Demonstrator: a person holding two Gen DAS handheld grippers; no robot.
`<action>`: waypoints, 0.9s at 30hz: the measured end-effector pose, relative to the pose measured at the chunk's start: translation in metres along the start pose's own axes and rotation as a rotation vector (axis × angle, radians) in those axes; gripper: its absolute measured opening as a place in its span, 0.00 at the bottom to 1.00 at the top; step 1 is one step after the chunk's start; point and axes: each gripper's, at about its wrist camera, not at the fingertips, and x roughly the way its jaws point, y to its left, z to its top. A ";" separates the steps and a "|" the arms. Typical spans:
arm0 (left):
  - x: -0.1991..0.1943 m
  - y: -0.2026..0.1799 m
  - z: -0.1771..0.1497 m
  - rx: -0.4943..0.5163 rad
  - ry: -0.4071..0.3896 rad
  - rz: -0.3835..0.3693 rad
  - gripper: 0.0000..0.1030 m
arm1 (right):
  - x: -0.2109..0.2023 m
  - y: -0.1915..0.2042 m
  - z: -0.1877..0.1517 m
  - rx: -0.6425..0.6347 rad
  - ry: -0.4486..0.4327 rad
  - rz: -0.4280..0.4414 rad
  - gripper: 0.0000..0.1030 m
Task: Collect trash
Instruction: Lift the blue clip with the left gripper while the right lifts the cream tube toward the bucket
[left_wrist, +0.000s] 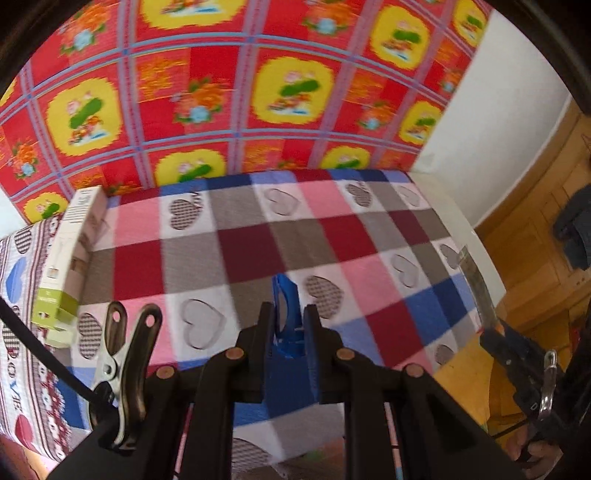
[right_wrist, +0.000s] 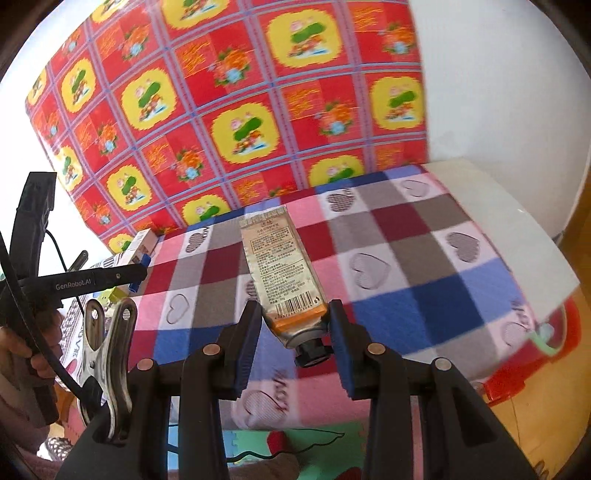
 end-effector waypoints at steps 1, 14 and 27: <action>0.001 -0.008 -0.002 0.006 0.001 -0.002 0.16 | -0.005 -0.006 -0.002 0.006 -0.001 -0.004 0.37; 0.016 -0.090 -0.014 0.030 0.048 -0.038 0.16 | -0.044 -0.072 -0.013 0.029 0.005 -0.051 0.37; 0.053 -0.147 0.018 0.102 0.079 -0.109 0.16 | -0.054 -0.120 -0.005 0.098 -0.020 -0.102 0.37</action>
